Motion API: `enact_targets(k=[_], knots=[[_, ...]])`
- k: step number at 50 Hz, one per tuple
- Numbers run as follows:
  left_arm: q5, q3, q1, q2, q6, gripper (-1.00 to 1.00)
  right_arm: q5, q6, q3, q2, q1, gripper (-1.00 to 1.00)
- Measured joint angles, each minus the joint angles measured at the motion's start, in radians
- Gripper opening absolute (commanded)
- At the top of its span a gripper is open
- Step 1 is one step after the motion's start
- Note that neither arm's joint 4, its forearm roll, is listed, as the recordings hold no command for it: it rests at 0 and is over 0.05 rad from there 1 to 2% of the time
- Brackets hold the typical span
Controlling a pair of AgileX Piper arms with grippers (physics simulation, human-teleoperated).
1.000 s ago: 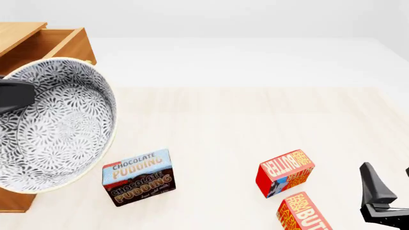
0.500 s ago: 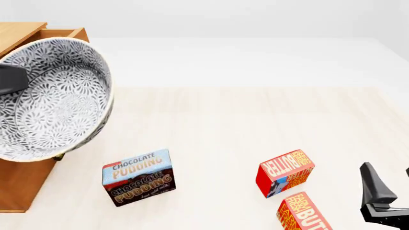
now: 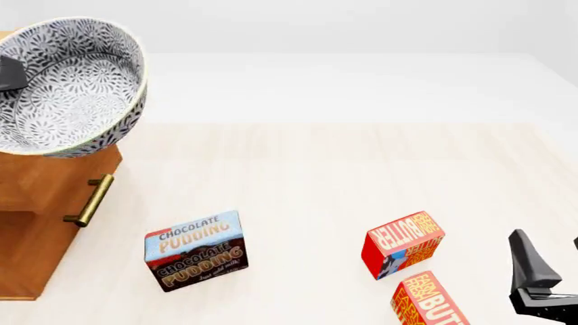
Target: Put the bowl in the top drawer of the cabinet.
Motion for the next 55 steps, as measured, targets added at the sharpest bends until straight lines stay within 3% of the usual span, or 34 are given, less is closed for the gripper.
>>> enact_targets(k=[36,55], knots=[[0.076,-0.188,0.193,0.114,-0.174,-1.0,0.003,0.0,0.0,-0.005,0.003,1.0],[0.079,-0.257,0.344,0.159,-0.202,-1.0,0.005,0.001,0.0,-0.009,0.004,1.0]])
